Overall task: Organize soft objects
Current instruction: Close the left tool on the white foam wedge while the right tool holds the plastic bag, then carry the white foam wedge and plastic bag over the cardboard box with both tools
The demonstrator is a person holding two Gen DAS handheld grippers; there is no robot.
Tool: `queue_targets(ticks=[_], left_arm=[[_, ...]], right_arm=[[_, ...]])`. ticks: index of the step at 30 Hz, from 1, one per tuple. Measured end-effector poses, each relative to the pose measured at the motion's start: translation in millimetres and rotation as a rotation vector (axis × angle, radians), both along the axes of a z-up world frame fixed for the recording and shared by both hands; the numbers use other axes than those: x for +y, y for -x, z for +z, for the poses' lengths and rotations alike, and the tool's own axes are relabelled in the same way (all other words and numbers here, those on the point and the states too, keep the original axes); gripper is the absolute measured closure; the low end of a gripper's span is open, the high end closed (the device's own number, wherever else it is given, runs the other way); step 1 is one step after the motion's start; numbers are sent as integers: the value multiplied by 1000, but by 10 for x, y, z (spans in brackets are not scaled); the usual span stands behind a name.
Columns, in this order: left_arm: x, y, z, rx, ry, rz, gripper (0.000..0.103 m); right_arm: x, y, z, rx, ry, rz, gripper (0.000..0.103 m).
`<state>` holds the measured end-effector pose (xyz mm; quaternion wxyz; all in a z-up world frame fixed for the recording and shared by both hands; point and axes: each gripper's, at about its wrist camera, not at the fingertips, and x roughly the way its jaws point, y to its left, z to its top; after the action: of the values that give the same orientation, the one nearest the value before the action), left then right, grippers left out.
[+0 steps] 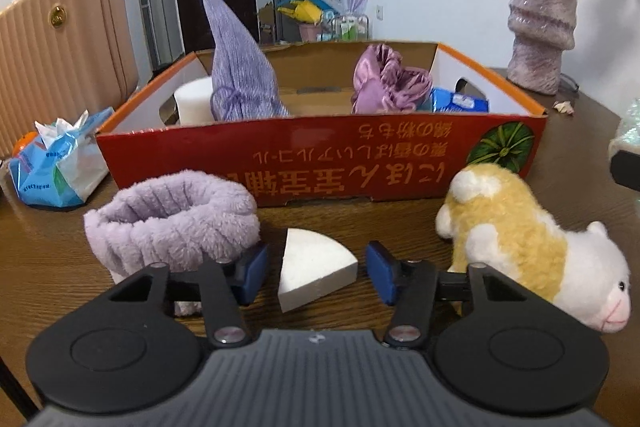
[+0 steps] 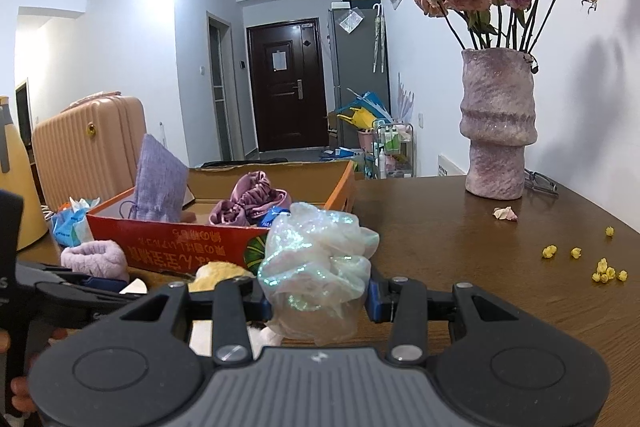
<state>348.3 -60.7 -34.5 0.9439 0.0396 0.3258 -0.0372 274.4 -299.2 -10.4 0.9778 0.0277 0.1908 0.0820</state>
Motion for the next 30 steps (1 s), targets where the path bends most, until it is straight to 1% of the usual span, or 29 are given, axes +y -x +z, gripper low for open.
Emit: queue_targets(ticks=[3, 4, 5, 13, 20, 26, 30], left_arm=[[6, -26, 2, 3, 11, -10, 59], [5, -26, 3, 3, 16, -16, 65], [5, -22, 4, 3, 17, -20, 67], [32, 4, 35, -13, 24, -7, 69], [29, 95, 128, -91, 16, 9, 69], [24, 168, 223, -165, 7, 33, 69], [42, 205, 289, -196, 26, 53, 69]], right_arm=[[4, -3, -18, 7, 2, 6, 63], [6, -2, -21, 8, 2, 8, 63], [12, 1, -25, 8, 4, 10, 63], [28, 1, -33, 9, 9, 14, 63], [54, 2, -38, -7, 26, 14, 63], [101, 2, -11, -44, 41, 5, 63], [149, -13, 11, -59, 35, 2, 63]])
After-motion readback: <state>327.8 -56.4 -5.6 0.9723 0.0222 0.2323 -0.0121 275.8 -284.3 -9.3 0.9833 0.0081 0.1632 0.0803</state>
